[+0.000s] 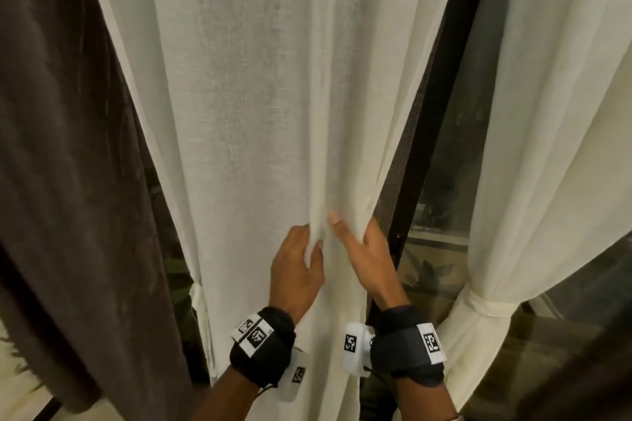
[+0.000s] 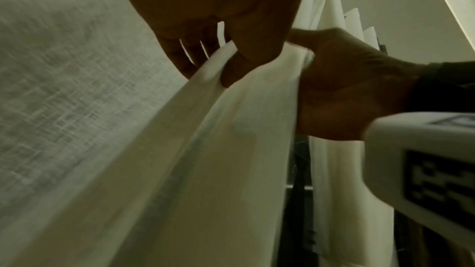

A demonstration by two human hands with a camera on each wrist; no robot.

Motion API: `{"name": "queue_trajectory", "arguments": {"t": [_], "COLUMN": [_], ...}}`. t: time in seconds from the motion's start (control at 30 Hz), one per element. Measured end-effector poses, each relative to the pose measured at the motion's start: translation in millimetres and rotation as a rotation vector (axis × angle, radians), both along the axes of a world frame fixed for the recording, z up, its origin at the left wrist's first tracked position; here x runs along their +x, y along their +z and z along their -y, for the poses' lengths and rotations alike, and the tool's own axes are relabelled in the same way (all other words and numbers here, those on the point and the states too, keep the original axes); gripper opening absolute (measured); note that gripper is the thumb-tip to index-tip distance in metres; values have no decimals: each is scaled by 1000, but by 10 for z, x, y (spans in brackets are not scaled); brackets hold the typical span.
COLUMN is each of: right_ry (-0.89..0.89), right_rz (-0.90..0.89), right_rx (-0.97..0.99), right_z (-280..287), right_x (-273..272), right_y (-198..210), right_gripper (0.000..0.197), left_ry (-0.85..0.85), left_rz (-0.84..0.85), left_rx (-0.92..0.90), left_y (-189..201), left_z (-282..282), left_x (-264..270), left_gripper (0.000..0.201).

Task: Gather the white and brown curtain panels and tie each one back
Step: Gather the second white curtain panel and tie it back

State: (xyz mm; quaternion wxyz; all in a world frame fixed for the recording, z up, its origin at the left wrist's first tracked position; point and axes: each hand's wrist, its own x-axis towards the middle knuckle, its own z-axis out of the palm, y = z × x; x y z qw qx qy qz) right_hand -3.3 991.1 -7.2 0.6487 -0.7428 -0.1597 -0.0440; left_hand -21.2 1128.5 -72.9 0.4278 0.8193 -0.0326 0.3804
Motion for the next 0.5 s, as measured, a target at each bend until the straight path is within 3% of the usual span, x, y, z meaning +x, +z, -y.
{"name": "queue_trajectory", "arguments": {"t": [0.07, 0.13, 0.2, 0.3, 0.37, 0.43, 0.5], "right_ry": [4, -59, -136, -184, -199, -205, -200], "right_rz": [31, 16, -65, -157, -168, -176, -180], "right_rx": [-116, -83, 36, 82, 97, 121, 125], "right_z": [-125, -181, -153, -26, 31, 63, 38], "right_x": [-40, -21, 20, 83, 107, 122, 102], "right_y": [-31, -44, -33, -62, -115, -146, -109], "right_gripper": [73, 48, 23, 47, 56, 57, 56], "left_ry": [-141, -244, -97, 312, 486, 583, 518], "left_rz": [-45, -31, 112, 237, 200, 153, 61], "left_rx": [54, 114, 139, -125, -330, -343, -362], "left_y": [14, 31, 32, 80, 100, 77, 49], "left_z": [92, 101, -17, -344, -623, -860, -986], "left_x": [-65, -105, -125, -114, -92, -80, -74], "left_gripper": [26, 34, 32, 36, 64, 85, 74]}}
